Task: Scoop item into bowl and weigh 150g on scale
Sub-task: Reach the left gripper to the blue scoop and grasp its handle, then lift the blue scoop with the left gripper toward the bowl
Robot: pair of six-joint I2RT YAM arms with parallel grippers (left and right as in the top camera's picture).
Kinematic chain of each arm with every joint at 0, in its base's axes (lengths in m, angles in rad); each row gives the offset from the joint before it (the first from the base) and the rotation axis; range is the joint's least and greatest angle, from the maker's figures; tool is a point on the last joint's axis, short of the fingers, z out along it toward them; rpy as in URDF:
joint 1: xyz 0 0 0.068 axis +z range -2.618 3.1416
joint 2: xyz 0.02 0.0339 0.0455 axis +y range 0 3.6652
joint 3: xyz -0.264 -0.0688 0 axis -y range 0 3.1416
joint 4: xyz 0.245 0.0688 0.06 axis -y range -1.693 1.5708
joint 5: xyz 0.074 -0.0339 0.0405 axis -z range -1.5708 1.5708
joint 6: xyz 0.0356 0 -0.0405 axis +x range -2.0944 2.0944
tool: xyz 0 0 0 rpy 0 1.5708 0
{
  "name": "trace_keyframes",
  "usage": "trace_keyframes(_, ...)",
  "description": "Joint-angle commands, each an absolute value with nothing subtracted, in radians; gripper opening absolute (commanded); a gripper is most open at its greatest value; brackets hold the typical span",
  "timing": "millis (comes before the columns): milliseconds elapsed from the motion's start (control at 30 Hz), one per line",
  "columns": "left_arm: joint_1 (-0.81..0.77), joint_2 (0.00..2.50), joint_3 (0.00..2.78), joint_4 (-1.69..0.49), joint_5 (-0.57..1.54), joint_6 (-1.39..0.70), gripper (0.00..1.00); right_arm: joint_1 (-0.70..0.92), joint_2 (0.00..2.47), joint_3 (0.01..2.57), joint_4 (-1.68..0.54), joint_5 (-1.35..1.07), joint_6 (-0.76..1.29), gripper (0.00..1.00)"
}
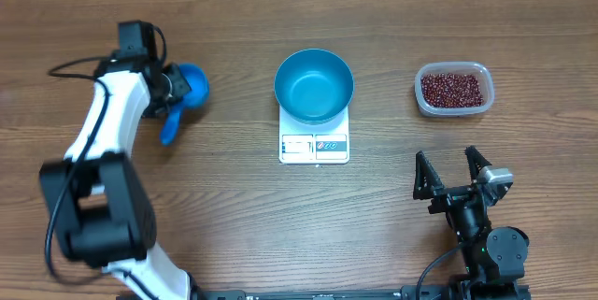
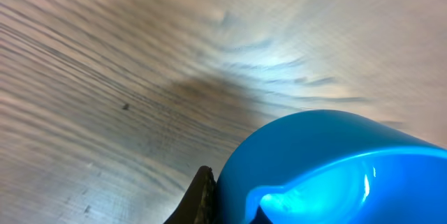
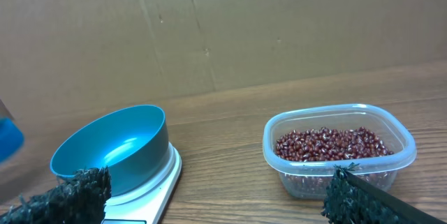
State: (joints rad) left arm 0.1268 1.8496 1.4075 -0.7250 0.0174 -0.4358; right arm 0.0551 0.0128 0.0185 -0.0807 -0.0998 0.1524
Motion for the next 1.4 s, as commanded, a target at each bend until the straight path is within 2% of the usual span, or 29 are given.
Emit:
trace_keyframes(0, 0.13, 1.71, 1.439, -0.749, 0.027, -0.479, 0.04, 0.062, 0.003, 0.008, -0.076, -0.094, 0.148, 1.0)
trace_keyframes(133, 0.101, 1.606, 1.439, -0.797, 0.03, -0.505, 0.04, 0.062, 0.003, 0.008, -0.076, -0.094, 0.148, 1.0)
trace_keyframes(367, -0.039, 1.554, 1.439, -0.866, 0.046, -0.702, 0.04, 0.062, 0.003, 0.008, -0.076, -0.094, 0.148, 1.0)
trace_keyframes(567, -0.188, 1.554, 1.439, -0.805, 0.04, -0.959, 0.04, 0.062, 0.003, 0.008, -0.077, -0.087, 0.147, 1.0)
trace_keyframes(667, -0.234, 1.554, 1.439, -0.805, 0.041, -1.205, 0.05, 0.062, 0.003, 0.008, -0.08, 0.049, 0.148, 1.0)
trace_keyframes(967, -0.284, 1.554, 1.439, -0.81, 0.073, -1.436, 0.04, 0.062, 0.003, 0.008, -0.05, 0.046, 0.155, 1.0)
trace_keyframes(1067, -0.284, 1.554, 1.439, -0.808, 0.112, -1.492, 0.05, 0.062, 0.003, 0.008, -0.043, -0.07, 0.249, 1.0)
trace_keyframes(1233, -0.284, 1.554, 1.439, -0.807, 0.159, -1.553, 0.04, 0.062, 0.003, 0.008, -0.041, -0.336, 0.58, 1.0)
trace_keyframes(1367, -0.285, 1.554, 1.439, -0.81, 0.159, -1.558, 0.04, 0.062, 0.003, 0.008, -0.047, -0.38, 0.702, 1.0)
